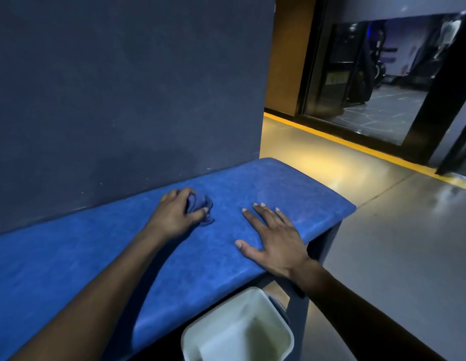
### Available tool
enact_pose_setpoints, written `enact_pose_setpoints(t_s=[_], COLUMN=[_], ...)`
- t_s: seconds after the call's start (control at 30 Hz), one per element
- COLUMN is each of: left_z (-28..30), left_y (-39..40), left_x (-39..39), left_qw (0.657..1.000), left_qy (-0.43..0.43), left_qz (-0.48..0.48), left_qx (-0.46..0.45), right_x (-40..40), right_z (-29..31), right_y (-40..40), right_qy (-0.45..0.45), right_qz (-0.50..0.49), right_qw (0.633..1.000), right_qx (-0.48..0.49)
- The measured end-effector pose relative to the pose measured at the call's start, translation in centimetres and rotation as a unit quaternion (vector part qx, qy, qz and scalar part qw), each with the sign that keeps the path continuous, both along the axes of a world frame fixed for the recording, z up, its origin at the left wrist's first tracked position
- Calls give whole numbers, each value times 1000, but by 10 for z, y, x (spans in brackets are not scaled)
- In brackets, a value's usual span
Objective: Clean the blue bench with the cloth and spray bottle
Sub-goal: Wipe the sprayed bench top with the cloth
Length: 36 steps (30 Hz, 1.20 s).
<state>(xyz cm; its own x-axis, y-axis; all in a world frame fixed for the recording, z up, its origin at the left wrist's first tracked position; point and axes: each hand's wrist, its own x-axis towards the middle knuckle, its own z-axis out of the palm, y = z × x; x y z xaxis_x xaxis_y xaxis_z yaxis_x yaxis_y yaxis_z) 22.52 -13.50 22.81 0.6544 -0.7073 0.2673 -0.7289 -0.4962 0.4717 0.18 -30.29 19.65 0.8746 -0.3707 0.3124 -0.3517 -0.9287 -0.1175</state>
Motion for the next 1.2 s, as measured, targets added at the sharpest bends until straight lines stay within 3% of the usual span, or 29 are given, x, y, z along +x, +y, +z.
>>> enact_pose_setpoints(t_s=[0.13, 0.33, 0.43, 0.63, 0.83, 0.9, 0.97, 1.1, 1.2], left_z=[4, 0, 2, 11, 4, 1, 2, 13, 12], left_y=[-47, 53, 55, -38, 29, 39, 20, -38, -37], left_x=[-10, -13, 15, 8, -13, -8, 4, 10, -11], left_qw=[1000, 978, 987, 992, 956, 949, 961, 997, 990], left_qy=[19, 0, 7, 55, 5, 9, 27, 6, -1], left_qz=[-9, -208, -157, -66, -292, -314, -275, -68, -128], left_qx=[-7, 18, -18, -89, 34, 31, 1, -33, -53], right_x=[0, -2, -1, -1, -2, -1, -1, -2, -3], right_z=[2, 4, 1, 3, 5, 6, 7, 8, 8], right_y=[0, 2, 3, 3, 8, 8, 7, 9, 7], right_qy=[4, -8, -18, -16, -13, -20, -16, -6, -3], right_qz=[-4, -2, -5, -7, -10, -9, -10, -11, -13], right_qw=[1000, 1000, 1000, 1000, 1000, 1000, 1000, 1000, 1000], right_qx=[-5, 17, 12, 6, 4, 11, 6, 9, 10])
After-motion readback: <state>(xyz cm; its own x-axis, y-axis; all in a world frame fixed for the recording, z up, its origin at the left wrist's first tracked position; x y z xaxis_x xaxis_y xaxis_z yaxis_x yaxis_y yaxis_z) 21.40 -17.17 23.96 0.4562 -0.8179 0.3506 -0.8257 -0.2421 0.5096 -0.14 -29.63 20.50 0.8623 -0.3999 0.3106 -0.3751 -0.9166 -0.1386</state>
